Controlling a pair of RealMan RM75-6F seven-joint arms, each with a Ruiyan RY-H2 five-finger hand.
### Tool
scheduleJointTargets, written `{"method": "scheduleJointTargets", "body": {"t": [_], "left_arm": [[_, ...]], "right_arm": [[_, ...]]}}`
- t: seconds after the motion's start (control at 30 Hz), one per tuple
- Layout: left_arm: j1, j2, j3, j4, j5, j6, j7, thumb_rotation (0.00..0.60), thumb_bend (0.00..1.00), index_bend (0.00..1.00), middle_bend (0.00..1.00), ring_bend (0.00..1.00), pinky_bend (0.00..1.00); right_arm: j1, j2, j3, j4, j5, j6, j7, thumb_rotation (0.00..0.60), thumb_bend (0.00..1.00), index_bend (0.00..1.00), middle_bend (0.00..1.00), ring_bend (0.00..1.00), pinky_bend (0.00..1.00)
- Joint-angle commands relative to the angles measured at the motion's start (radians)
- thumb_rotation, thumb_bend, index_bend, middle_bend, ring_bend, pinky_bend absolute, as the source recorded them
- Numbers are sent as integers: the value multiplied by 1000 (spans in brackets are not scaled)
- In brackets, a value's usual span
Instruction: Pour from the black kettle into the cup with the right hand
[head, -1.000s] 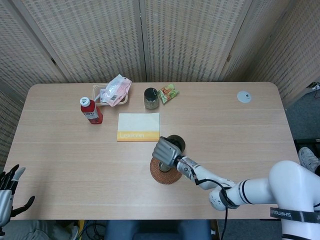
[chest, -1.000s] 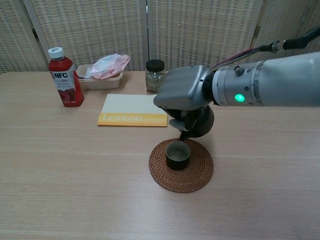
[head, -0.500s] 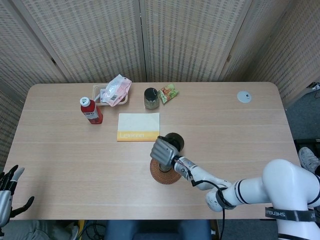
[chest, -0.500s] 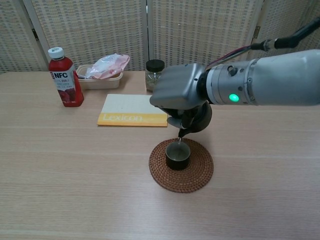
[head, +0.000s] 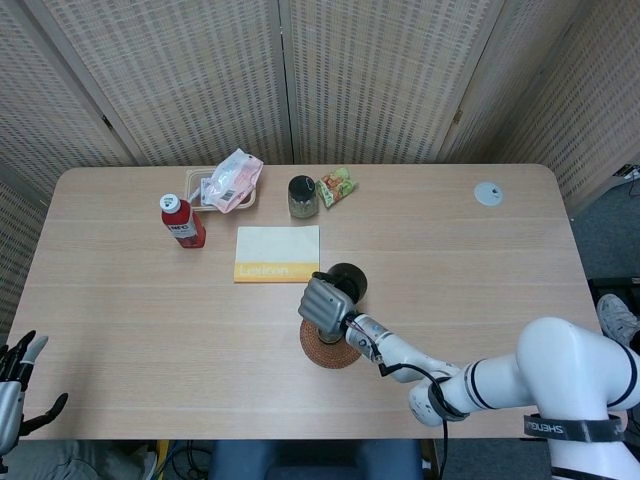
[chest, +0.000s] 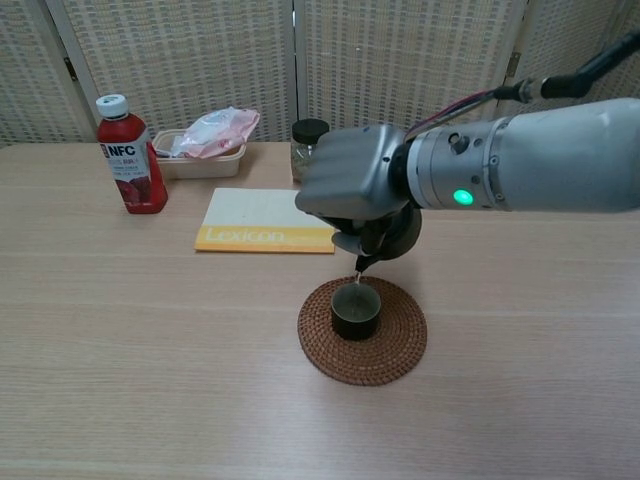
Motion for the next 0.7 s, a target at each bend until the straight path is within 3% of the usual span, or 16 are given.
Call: {"method": "scheduleJointTargets", "body": {"t": [0.03,0.7], "left_arm": [[0,0,0,0,0,0,0,600,255,87,30,103,12],[1,5,-1,-8,3,0,8,600,254,87,30,103,12]], "right_arm": [[2,0,-2,-2,0,5,-3,465,841,1000,1000,980,497],[-6,-1,-16,-16,-20,19,24,463,842,1000,1000,980,500]]}}
